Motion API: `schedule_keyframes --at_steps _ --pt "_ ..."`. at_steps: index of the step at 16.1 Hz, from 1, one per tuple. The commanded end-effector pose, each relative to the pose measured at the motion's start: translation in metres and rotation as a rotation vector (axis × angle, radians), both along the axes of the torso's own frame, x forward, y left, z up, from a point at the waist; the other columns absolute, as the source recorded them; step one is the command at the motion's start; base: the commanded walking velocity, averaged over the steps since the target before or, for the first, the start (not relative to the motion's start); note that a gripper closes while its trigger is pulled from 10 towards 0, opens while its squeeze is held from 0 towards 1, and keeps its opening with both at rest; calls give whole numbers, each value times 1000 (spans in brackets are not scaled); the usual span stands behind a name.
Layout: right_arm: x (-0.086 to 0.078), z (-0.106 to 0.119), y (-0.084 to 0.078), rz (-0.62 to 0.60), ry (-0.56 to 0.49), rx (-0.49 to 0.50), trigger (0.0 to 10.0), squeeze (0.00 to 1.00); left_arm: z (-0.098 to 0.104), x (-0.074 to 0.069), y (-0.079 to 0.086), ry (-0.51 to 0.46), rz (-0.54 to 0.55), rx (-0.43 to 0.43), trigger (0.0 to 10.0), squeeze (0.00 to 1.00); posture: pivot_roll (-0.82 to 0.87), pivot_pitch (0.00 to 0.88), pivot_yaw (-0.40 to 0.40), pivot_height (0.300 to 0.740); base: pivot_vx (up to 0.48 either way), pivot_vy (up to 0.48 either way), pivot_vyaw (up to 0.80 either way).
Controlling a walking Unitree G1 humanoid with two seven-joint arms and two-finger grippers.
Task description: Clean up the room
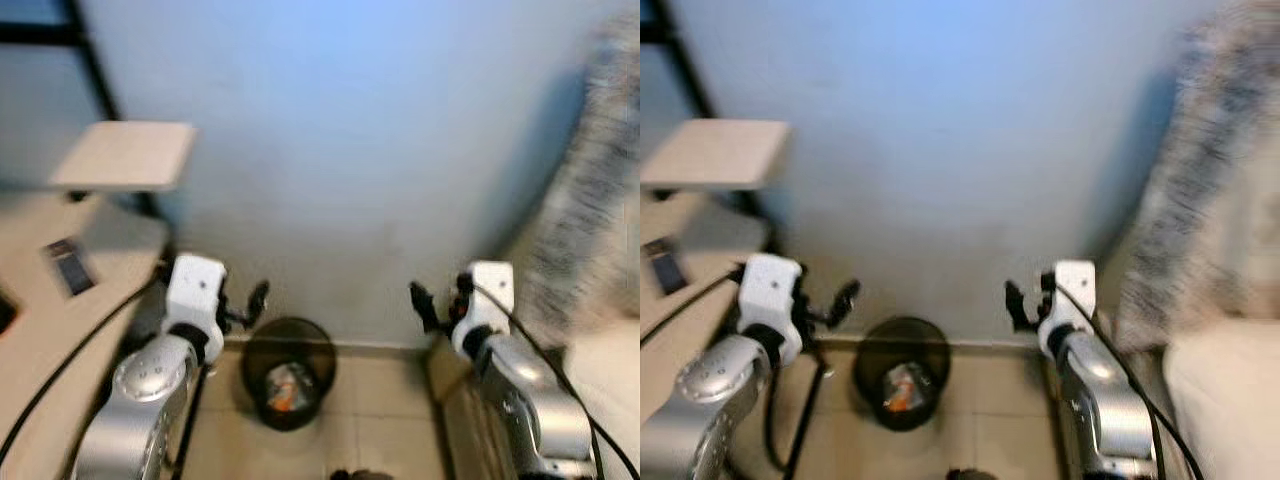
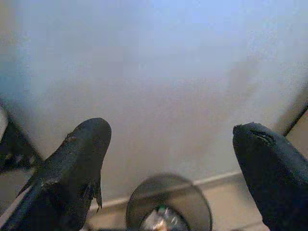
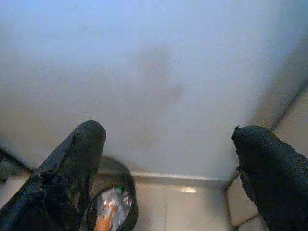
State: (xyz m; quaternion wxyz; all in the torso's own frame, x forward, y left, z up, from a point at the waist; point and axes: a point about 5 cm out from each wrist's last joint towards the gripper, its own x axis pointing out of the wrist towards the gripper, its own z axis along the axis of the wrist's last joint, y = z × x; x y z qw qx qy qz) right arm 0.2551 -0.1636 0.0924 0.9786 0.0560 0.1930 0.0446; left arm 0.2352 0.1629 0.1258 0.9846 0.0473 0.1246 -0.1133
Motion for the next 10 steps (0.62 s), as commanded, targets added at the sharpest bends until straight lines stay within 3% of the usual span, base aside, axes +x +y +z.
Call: schedule_keyframes --at_steps 1,2,6,10 --pt "-2 5 0 -29 7 17 10000 0 9 2 1 -36 23 -14 10000 0 -91 0 5 740 0 0 -800" --pt "-3 9 3 -39 6 26 10000 0 11 1 0 -41 35 -38 10000 0 -85 0 6 740 0 0 -800" --pt "-5 12 10 -3 16 -14 10000 0 13 7 11 -31 118 -2 10000 0 -35 0 -25 740 0 0 -800" --pt "-7 21 -1 -18 -34 -21 10000 0 11 -2 22 -37 159 41 10000 0 -61 0 10 740 0 0 -800"
